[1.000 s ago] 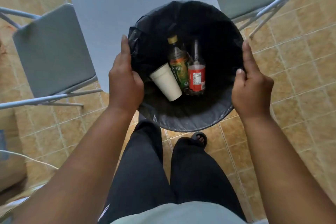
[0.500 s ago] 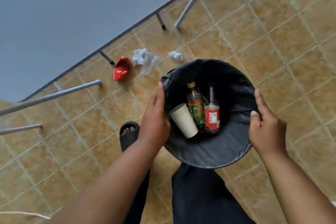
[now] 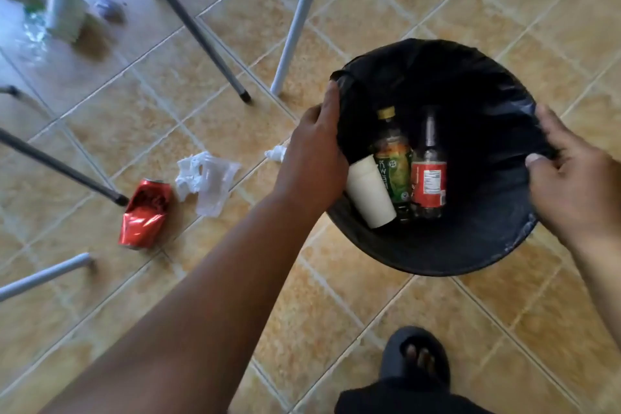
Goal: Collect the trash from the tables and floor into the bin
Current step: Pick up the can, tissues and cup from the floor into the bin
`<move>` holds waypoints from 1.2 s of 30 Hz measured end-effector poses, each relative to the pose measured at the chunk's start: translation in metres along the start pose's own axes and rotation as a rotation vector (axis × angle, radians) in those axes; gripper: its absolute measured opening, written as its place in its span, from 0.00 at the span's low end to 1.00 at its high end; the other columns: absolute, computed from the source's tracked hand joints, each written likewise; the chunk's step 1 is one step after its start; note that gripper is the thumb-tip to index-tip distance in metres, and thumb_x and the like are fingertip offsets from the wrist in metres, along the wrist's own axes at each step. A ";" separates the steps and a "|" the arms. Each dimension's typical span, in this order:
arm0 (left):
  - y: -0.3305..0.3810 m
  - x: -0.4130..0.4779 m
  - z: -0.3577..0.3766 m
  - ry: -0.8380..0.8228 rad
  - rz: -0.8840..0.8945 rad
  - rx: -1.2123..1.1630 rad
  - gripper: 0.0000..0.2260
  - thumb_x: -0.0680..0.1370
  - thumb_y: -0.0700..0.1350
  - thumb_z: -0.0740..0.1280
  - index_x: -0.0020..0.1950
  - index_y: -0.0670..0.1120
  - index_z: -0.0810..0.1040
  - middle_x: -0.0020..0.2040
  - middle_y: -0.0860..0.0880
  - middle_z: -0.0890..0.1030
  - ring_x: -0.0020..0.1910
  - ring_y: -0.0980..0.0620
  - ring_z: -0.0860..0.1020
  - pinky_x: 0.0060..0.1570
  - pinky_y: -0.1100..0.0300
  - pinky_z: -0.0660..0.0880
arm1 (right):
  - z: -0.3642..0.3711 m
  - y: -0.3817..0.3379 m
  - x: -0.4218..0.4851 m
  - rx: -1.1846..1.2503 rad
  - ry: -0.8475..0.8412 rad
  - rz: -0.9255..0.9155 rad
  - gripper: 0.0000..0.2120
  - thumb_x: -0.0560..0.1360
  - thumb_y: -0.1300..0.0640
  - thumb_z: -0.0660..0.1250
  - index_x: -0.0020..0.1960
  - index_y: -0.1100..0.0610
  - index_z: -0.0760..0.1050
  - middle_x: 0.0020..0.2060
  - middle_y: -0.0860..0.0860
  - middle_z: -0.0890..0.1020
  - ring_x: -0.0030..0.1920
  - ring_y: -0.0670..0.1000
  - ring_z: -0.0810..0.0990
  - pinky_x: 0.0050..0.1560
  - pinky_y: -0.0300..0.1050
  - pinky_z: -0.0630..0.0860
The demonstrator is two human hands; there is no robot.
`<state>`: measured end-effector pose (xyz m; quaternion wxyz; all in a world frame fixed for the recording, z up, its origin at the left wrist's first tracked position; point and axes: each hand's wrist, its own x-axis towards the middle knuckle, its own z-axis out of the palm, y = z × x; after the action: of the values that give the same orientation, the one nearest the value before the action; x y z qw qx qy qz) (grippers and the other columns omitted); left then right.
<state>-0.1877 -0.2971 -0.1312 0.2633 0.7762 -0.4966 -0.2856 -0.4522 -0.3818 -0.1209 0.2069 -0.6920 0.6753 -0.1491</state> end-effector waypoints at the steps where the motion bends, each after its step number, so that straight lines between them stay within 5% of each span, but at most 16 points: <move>1: 0.000 0.011 0.001 0.009 0.015 0.010 0.36 0.75 0.29 0.58 0.81 0.47 0.55 0.68 0.39 0.73 0.64 0.40 0.75 0.55 0.59 0.71 | 0.002 0.000 0.006 0.008 -0.008 0.006 0.30 0.78 0.61 0.61 0.72 0.33 0.65 0.53 0.67 0.82 0.53 0.66 0.81 0.61 0.53 0.76; 3: 0.004 0.032 0.002 0.030 0.038 0.032 0.34 0.76 0.30 0.56 0.81 0.48 0.56 0.66 0.40 0.74 0.63 0.40 0.74 0.54 0.60 0.69 | 0.003 -0.002 0.017 0.009 -0.010 0.029 0.28 0.79 0.64 0.60 0.75 0.43 0.66 0.41 0.64 0.83 0.40 0.63 0.80 0.49 0.41 0.75; 5: 0.009 0.049 0.002 0.021 0.049 0.040 0.34 0.76 0.31 0.56 0.81 0.50 0.57 0.67 0.40 0.74 0.65 0.39 0.73 0.58 0.57 0.70 | 0.006 -0.001 0.023 0.002 -0.011 0.049 0.28 0.79 0.63 0.59 0.76 0.44 0.64 0.33 0.56 0.79 0.31 0.56 0.73 0.38 0.43 0.68; 9: 0.007 0.060 0.002 0.004 0.072 0.020 0.32 0.79 0.39 0.59 0.81 0.52 0.55 0.69 0.41 0.72 0.66 0.40 0.71 0.57 0.57 0.67 | 0.014 -0.003 0.021 0.012 -0.093 0.032 0.33 0.80 0.56 0.61 0.80 0.45 0.52 0.40 0.56 0.81 0.36 0.52 0.77 0.35 0.45 0.69; 12: 0.001 0.056 0.003 -0.009 0.026 -0.040 0.32 0.79 0.42 0.62 0.81 0.55 0.53 0.72 0.45 0.69 0.68 0.44 0.69 0.57 0.61 0.63 | 0.019 -0.003 0.019 0.034 -0.123 0.010 0.36 0.81 0.55 0.62 0.81 0.47 0.46 0.61 0.57 0.76 0.57 0.55 0.76 0.53 0.42 0.67; 14: -0.004 0.055 0.002 -0.017 0.014 -0.096 0.32 0.80 0.42 0.62 0.81 0.56 0.54 0.75 0.48 0.66 0.71 0.46 0.66 0.60 0.61 0.62 | 0.021 -0.003 0.020 0.032 -0.135 0.005 0.36 0.81 0.54 0.62 0.81 0.47 0.45 0.67 0.57 0.72 0.66 0.57 0.71 0.58 0.42 0.64; 19: -0.011 0.048 -0.003 0.056 0.075 -0.147 0.27 0.82 0.48 0.62 0.81 0.50 0.58 0.78 0.50 0.62 0.76 0.50 0.61 0.71 0.58 0.60 | 0.013 -0.010 0.020 -0.167 -0.058 -0.074 0.35 0.80 0.46 0.63 0.81 0.54 0.51 0.77 0.57 0.60 0.77 0.57 0.57 0.72 0.53 0.61; 23: -0.025 0.042 -0.019 0.256 0.162 -0.033 0.25 0.82 0.54 0.61 0.76 0.44 0.67 0.72 0.45 0.72 0.70 0.47 0.72 0.64 0.56 0.68 | -0.001 -0.069 0.016 -0.133 0.138 -0.350 0.31 0.79 0.50 0.65 0.77 0.62 0.62 0.73 0.60 0.68 0.74 0.59 0.63 0.72 0.50 0.61; 30: -0.116 0.030 -0.060 0.462 -0.045 0.083 0.20 0.77 0.51 0.66 0.66 0.44 0.77 0.60 0.42 0.80 0.58 0.42 0.80 0.57 0.49 0.77 | 0.077 -0.212 -0.017 -0.118 -0.230 -0.705 0.27 0.79 0.48 0.65 0.73 0.60 0.68 0.63 0.58 0.77 0.66 0.57 0.72 0.65 0.46 0.66; 36: -0.201 0.004 -0.048 0.302 -0.427 0.159 0.21 0.78 0.50 0.67 0.70 0.45 0.73 0.66 0.41 0.75 0.66 0.40 0.72 0.64 0.50 0.70 | 0.192 -0.256 -0.041 -0.297 -0.472 -0.708 0.17 0.76 0.56 0.64 0.62 0.62 0.72 0.55 0.62 0.77 0.58 0.64 0.78 0.58 0.53 0.77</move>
<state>-0.0278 -0.2204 -0.2377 0.2065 0.9153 -0.2977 -0.1759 -0.1376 -0.3241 -0.1600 0.1900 -0.9178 0.3451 0.0499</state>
